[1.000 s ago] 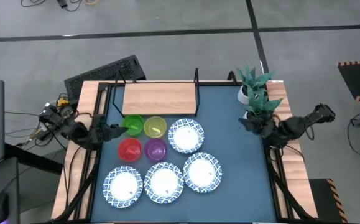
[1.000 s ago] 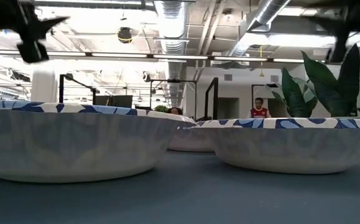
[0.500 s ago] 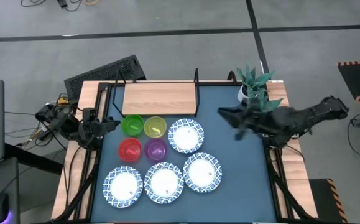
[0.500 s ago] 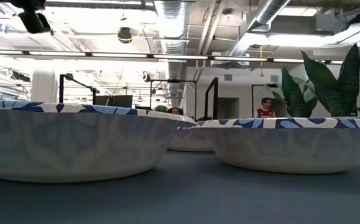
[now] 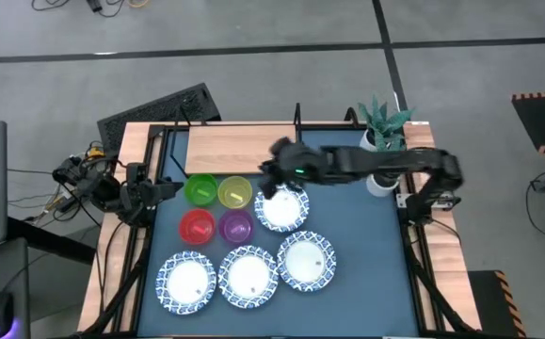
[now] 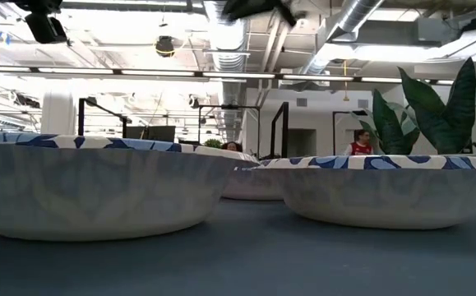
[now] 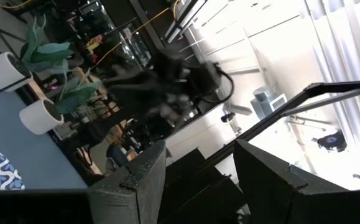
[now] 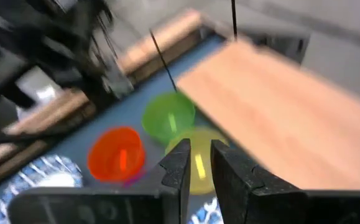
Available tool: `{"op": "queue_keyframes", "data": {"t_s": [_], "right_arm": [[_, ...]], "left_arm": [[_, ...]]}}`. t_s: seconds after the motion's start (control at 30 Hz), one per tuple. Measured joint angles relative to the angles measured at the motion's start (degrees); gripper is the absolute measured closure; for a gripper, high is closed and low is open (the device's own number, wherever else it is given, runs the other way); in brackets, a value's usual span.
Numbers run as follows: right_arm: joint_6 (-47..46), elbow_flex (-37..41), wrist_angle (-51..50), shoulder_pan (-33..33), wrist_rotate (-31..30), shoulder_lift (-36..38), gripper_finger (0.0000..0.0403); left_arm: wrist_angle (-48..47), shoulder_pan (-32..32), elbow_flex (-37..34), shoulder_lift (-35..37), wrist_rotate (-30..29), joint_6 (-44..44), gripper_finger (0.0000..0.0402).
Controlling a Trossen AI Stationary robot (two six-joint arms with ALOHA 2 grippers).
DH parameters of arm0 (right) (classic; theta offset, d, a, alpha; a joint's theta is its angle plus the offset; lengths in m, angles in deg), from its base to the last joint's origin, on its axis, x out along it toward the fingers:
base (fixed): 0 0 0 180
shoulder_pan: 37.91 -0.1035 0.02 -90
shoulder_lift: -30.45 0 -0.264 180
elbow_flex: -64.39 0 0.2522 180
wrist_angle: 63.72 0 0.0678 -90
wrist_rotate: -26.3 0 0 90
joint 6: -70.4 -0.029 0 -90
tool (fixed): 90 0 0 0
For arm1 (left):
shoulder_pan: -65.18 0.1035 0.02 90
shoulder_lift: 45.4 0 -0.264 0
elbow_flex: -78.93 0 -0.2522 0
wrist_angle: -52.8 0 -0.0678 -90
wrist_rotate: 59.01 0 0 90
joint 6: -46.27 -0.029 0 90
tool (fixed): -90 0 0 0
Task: Place and stack bowls onto a shelf
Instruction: Put the yellow bowl on the shelf
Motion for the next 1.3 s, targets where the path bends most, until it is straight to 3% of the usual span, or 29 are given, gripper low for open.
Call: {"op": "queue_keyframes", "data": {"t_s": [0.13,0.27,0.47,1.13,1.3], "right_arm": [[-2.9,-3.1,-2.1,2.7,8.7,-7.2,0.0285],[-4.9,-3.6,-2.5,4.5,14.0,-13.0,0.0232],[-7.5,-3.6,-1.7,6.4,16.0,-20.3,0.0176],[-8.9,-3.5,1.3,8.9,13.9,-29.0,0.0184],[-9.0,-3.5,0.6,9.3,15.7,-29.2,0.0214]], "left_arm": [[-0.5,0.0,0.0,0.0,0.0,0.0,0.0225],[-1.4,0.0,0.0,0.0,-0.2,0.0,0.0225],[-1.6,0.0,0.0,0.0,-1.7,-0.7,0.0225],[-2.9,0.0,0.0,0.0,-3.0,-0.4,0.0225],[-3.0,0.0,0.0,0.0,-3.4,-0.5,0.0225]]}}
